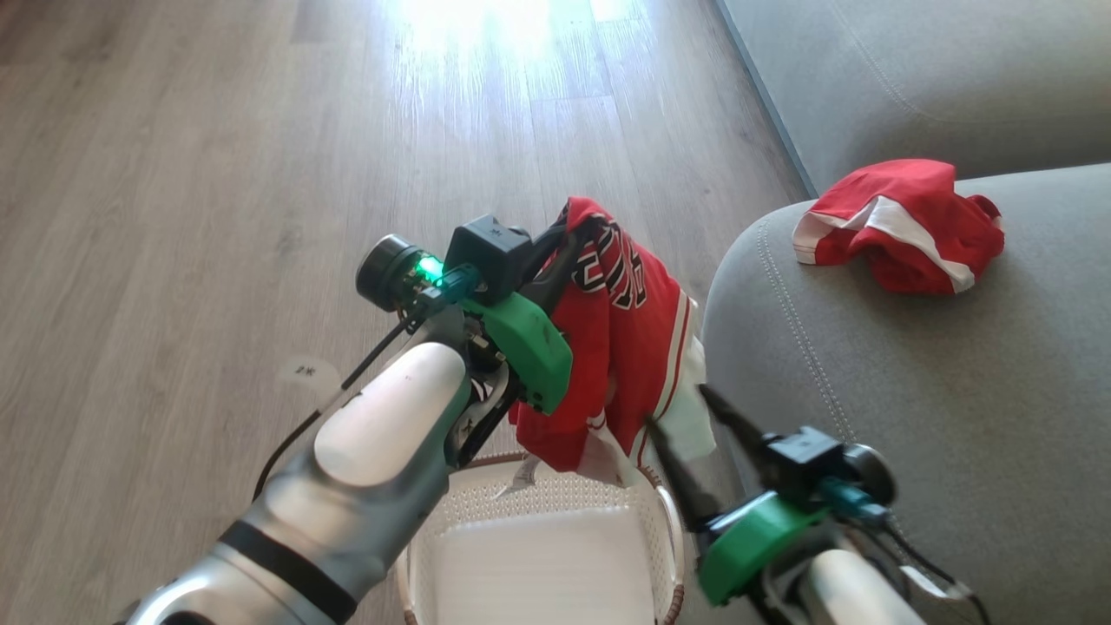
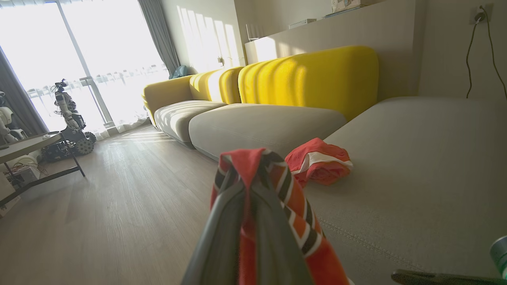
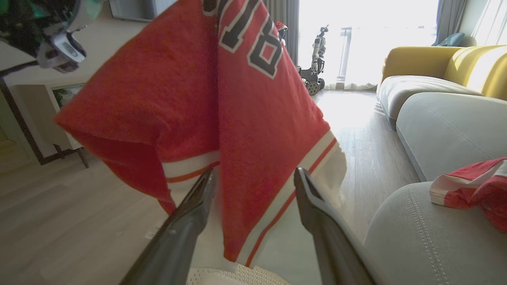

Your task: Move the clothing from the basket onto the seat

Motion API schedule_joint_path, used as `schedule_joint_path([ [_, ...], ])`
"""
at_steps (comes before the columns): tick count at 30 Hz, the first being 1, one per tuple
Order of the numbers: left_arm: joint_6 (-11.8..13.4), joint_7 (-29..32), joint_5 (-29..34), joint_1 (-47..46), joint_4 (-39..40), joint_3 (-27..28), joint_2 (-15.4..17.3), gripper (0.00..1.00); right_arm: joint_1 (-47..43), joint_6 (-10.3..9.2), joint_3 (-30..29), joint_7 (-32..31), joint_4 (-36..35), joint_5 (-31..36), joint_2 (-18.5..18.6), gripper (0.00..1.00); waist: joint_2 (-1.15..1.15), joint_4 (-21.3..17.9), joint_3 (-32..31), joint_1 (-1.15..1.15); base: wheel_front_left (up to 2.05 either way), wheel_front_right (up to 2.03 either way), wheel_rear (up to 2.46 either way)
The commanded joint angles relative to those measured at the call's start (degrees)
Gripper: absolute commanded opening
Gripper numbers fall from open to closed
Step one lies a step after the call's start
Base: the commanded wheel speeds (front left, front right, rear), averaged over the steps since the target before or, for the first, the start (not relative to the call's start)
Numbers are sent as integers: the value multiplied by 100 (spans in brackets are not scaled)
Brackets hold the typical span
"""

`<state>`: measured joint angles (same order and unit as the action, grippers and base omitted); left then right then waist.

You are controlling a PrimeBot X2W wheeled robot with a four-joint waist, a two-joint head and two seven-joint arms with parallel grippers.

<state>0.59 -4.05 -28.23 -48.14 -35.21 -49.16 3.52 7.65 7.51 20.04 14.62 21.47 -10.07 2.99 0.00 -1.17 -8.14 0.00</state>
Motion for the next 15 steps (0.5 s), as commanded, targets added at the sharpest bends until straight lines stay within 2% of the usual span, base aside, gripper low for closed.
schedule_joint_path([
  [1,64,20,-35,-441,186,179,65,0,346,-2,303,38,-118,-91,-12,100,0,17,-11,0,0,0,0],
  [8,90,80,-91,-538,173,60,-1,0,574,-2,993,38,78,-313,-12,100,0,78,-27,0,0,0,0],
  [15,117,99,-163,-617,162,-23,-32,0,1050,-2,1293,38,446,-343,-12,100,0,121,-9,0,0,0,0],
])
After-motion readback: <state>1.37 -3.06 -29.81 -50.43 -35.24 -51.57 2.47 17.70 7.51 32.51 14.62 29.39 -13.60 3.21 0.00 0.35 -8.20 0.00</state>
